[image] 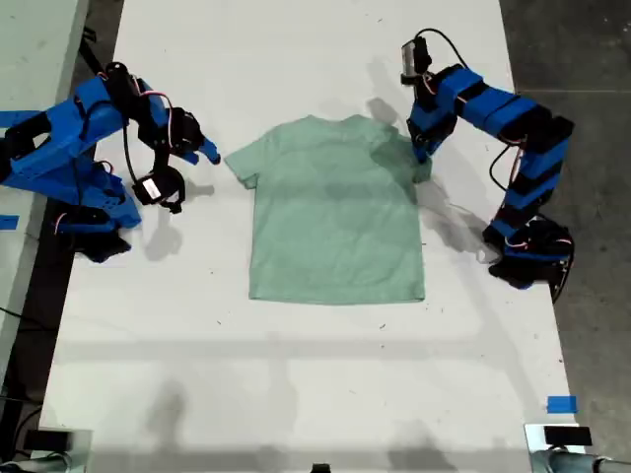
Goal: Fold tshirt
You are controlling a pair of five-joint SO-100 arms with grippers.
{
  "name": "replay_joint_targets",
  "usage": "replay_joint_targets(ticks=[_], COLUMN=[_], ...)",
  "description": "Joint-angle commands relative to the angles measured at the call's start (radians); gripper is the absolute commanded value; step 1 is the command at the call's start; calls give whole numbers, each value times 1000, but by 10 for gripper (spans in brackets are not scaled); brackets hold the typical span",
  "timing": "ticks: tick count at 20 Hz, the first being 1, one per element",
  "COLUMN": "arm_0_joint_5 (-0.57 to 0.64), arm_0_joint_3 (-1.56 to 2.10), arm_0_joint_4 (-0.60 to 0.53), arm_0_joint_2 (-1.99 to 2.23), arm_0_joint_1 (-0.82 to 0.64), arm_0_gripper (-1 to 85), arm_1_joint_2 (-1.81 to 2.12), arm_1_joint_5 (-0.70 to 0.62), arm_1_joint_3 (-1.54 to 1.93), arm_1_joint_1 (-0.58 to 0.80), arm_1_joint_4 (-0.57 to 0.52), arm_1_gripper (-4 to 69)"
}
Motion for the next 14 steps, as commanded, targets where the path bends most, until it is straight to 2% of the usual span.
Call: replay_joint_targets(ticks=[1, 3, 6, 9, 12, 13, 14], arm_0_joint_5=[-18, -20, -25, -37, -44, -48, -49], arm_0_joint_3=[-8, -9, -9, -8, -8, -6, -6], arm_0_joint_4=[-9, -17, -28, -32, -41, -48, -52], arm_0_joint_2=[5, 5, 3, 3, 2, 2, 2], arm_0_joint_1=[18, 20, 15, 25, 26, 26, 26], arm_0_gripper=[140, 142, 143, 134, 117, 119, 127], arm_1_joint_2=[179, 104, -57, -206, -328, -370, -402], arm_1_joint_5=[26, 94, 198, 279, 330, 344, 347], arm_1_joint_3=[-219, -419, -640, -750, -753, -759, -779], arm_1_joint_1=[-109, -204, -365, -480, -534, -537, -545], arm_1_joint_4=[163, 268, 270, 183, 75, 54, 54], arm_1_gripper=[-11, -11, -11, -11, -8, 93, 319])
